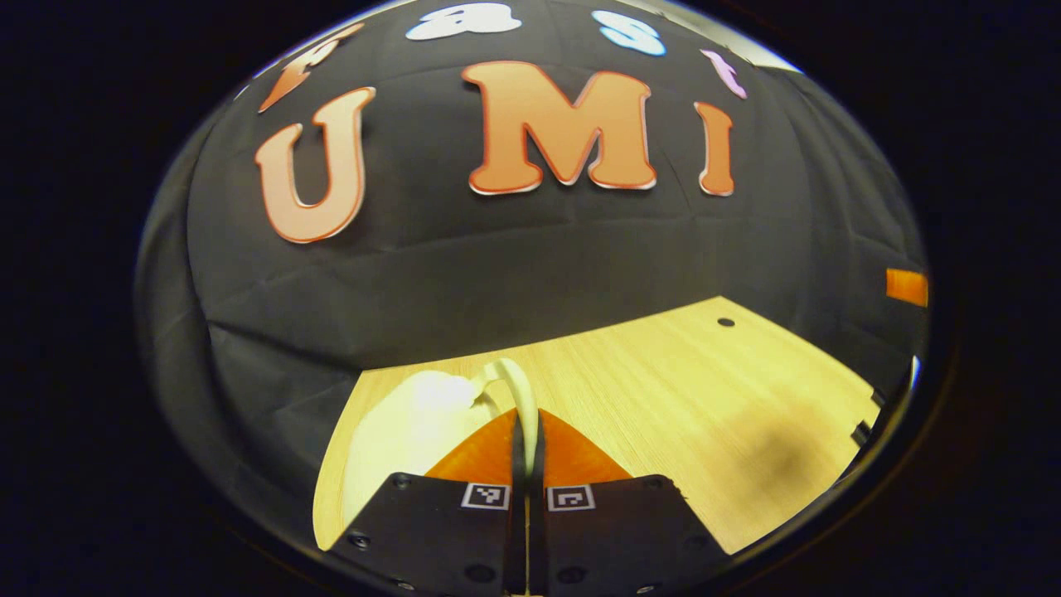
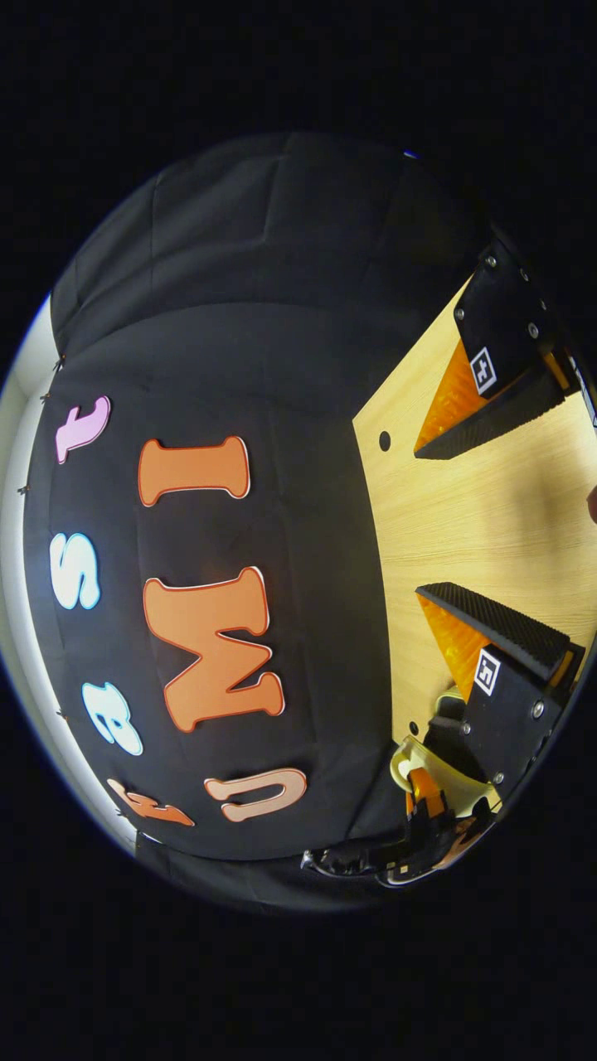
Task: First open the suitcase, pack the skin care products into it, and then close the suitcase.
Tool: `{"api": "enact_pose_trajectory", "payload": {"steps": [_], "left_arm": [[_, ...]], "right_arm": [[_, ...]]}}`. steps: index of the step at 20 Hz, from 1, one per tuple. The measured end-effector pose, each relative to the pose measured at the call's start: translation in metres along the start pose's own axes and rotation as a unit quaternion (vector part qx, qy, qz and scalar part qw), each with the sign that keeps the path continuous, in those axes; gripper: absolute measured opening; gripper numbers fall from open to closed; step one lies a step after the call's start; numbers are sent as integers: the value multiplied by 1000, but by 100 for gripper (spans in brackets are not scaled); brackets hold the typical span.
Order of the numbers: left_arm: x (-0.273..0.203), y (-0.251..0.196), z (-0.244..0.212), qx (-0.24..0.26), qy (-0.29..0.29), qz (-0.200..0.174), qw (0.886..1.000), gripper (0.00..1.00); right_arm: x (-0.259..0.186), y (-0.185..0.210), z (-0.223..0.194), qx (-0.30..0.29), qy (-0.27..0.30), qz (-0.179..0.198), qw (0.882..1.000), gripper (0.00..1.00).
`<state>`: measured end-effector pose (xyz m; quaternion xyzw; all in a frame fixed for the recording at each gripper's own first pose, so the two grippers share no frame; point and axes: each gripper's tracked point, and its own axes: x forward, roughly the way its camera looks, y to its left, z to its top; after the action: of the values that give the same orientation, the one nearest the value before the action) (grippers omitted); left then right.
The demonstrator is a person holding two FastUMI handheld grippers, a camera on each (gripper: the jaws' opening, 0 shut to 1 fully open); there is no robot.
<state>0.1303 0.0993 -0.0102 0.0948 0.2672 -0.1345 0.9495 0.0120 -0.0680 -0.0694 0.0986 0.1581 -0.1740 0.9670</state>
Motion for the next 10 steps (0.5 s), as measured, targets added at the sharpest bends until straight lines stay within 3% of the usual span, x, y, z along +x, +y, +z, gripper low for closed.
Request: {"api": "enact_pose_trajectory", "payload": {"steps": [10], "left_arm": [[45, -63, -71, 81, 82, -12, 993, 6]], "right_arm": [[-14, -29, -1, -4, 0, -18, 1000, 95]]}}
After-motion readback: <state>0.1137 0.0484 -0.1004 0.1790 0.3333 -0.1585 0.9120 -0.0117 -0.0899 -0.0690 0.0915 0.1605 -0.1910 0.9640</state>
